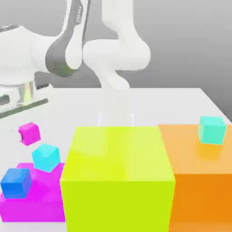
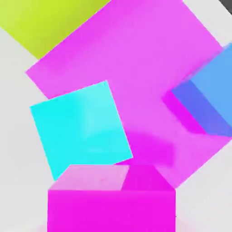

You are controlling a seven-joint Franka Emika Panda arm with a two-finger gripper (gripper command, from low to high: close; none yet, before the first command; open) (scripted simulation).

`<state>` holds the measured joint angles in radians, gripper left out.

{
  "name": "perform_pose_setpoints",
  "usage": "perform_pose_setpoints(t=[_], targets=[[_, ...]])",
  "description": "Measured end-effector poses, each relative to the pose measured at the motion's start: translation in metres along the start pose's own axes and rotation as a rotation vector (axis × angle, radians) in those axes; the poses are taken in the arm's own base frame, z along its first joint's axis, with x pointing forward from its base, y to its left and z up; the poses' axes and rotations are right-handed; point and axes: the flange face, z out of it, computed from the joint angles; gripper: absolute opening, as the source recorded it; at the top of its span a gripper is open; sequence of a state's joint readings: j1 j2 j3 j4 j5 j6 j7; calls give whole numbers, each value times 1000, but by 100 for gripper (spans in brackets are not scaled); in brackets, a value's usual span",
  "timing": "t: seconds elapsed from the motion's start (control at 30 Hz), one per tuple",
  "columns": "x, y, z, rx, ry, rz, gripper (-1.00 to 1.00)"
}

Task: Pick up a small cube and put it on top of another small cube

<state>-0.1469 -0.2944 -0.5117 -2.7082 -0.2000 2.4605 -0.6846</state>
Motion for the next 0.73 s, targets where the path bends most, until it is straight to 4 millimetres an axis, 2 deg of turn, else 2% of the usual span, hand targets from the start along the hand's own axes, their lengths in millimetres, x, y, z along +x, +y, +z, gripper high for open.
perform_pose_setpoints(t=[0.1, 0.17, 0.33, 0.37, 0.57, 0.63, 0.73], targets=[[9, -17, -20, -12, -17, -102, -100], [10, -23, -7, 6, -24, -120, -100], [8, -25, 44, 11, -26, -125, -100], [7, -25, 49, 9, -27, -125, 100], [7, -25, 52, 7, -26, -124, 100], [9, -26, 41, 11, -24, -126, 100], [11, -26, 13, 14, -23, -128, 100]])
